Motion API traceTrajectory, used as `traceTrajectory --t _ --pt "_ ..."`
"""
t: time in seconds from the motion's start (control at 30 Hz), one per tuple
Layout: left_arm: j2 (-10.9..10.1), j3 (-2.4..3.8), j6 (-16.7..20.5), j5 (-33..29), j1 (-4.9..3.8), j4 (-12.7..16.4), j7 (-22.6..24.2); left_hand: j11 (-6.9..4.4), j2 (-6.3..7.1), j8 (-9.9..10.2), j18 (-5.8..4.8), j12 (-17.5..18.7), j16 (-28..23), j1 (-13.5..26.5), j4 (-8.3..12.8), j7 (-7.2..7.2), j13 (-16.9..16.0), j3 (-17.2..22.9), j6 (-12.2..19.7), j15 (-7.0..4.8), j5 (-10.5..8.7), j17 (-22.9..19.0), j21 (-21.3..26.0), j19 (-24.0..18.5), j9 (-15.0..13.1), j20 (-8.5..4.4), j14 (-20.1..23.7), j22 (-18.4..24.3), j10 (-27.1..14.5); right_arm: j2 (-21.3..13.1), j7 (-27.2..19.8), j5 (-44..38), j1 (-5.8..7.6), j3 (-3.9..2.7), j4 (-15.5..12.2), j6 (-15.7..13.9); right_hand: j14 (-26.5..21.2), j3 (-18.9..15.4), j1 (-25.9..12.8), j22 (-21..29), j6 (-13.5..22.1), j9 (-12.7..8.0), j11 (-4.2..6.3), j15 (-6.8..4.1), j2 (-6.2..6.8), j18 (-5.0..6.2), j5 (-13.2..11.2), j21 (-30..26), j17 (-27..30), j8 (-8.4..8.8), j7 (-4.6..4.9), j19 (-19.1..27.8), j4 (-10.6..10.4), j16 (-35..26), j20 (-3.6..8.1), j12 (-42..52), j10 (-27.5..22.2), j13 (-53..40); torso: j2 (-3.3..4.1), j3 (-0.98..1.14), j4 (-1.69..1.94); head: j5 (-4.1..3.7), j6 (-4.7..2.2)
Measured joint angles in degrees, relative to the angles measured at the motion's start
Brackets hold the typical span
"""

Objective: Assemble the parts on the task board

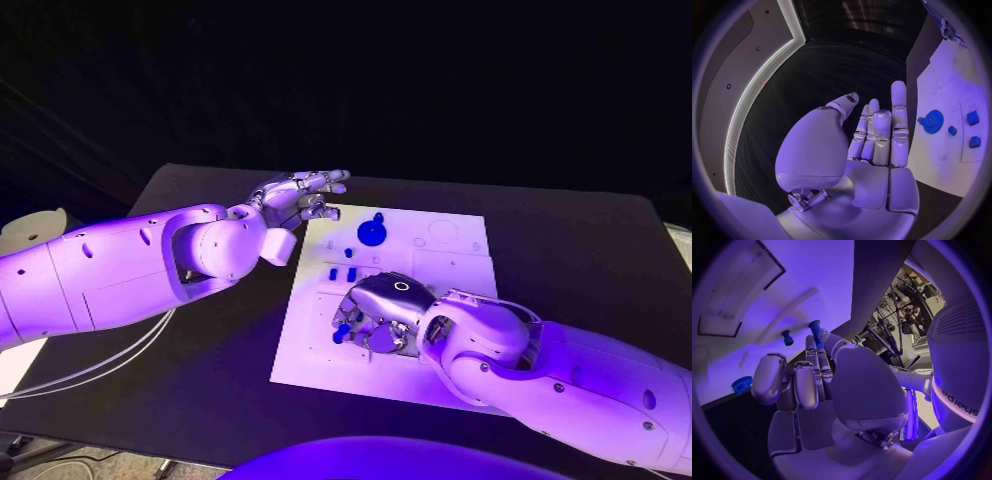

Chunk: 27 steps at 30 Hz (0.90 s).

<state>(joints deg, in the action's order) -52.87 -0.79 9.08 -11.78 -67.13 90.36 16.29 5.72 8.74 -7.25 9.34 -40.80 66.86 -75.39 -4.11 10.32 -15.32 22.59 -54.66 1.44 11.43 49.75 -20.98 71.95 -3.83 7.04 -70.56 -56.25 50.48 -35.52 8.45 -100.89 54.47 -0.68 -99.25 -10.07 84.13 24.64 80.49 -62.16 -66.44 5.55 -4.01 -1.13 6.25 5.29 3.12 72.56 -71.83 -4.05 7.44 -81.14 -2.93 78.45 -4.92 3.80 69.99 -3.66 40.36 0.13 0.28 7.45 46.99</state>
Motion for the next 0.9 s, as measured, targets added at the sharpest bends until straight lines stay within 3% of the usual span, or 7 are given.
traceTrajectory --t 0.23,0.53,0.73,0.9 --pt "0.00 0.00 -0.01 0.00 0.00 0.04 -0.01 0.00 0.00 0.00 0.00 0.00 0.00 0.00 0.00 0.00 0.00 0.00 0.00 0.00 0.00 0.00 0.00 0.00 0.00 0.00 0.00 0.00 0.00 0.28 0.84 -0.55 -0.18 0.48 0.50 1.07 -0.11 -3.40 -2.53 1.31 7.25 -1.77 -1.70 1.56 2.52 -0.01 0.23 -1.03 1.15 0.54 1.44 0.94 -1.04 -0.45 -0.94 -0.33 -8.71 0.18 0.00 -0.03 -0.01 -0.08 -0.02" --pt "-0.03 0.00 -0.02 0.00 0.00 0.05 -0.04 0.00 0.00 0.00 0.00 0.00 0.00 0.00 0.00 0.00 0.00 0.00 0.00 0.00 0.00 0.00 0.00 0.00 0.00 0.00 0.00 0.00 0.00 0.17 1.43 -0.66 -0.17 0.56 0.57 0.36 -0.10 -7.66 -2.51 2.24 10.58 -1.80 -2.48 1.96 2.50 0.00 0.23 -1.55 1.96 0.54 1.97 1.14 -1.15 -0.96 -1.56 -0.33 -13.50 0.14 -0.01 0.01 -0.02 -0.28 -0.10" --pt "-0.03 0.00 -0.06 0.00 0.00 0.05 -0.10 0.00 0.00 0.00 0.00 0.00 0.00 0.00 0.00 0.21 0.17 -0.32 0.22 0.00 0.00 -0.18 0.35 0.00 0.00 0.00 0.00 0.17 0.00 -1.14 1.28 -0.56 -0.16 0.57 -0.45 -3.22 -0.10 -8.76 -1.68 2.69 11.26 -1.80 -2.85 1.96 1.67 0.00 0.22 -1.82 2.35 0.54 2.04 1.34 -1.33 -1.01 -1.77 -0.02 -14.52 0.05 -0.02 0.04 -0.02 -0.47 -0.27" --pt "-0.08 0.00 -0.11 0.00 0.00 0.02 -0.16 0.00 0.00 0.00 0.00 0.00 0.00 0.00 0.00 0.21 0.17 -0.32 0.21 0.00 0.00 -0.18 0.35 0.00 0.00 0.00 0.00 0.18 0.00 -4.80 0.54 1.16 -0.10 -0.07 -3.05 -6.92 -0.10 -9.32 -0.77 2.84 10.44 -1.60 -1.97 1.96 0.76 0.00 0.55 -2.03 2.66 0.27 1.71 1.34 -1.43 -1.24 -1.76 2.39 -10.39 -0.40 -0.04 0.05 -0.04 -0.81 -0.52"
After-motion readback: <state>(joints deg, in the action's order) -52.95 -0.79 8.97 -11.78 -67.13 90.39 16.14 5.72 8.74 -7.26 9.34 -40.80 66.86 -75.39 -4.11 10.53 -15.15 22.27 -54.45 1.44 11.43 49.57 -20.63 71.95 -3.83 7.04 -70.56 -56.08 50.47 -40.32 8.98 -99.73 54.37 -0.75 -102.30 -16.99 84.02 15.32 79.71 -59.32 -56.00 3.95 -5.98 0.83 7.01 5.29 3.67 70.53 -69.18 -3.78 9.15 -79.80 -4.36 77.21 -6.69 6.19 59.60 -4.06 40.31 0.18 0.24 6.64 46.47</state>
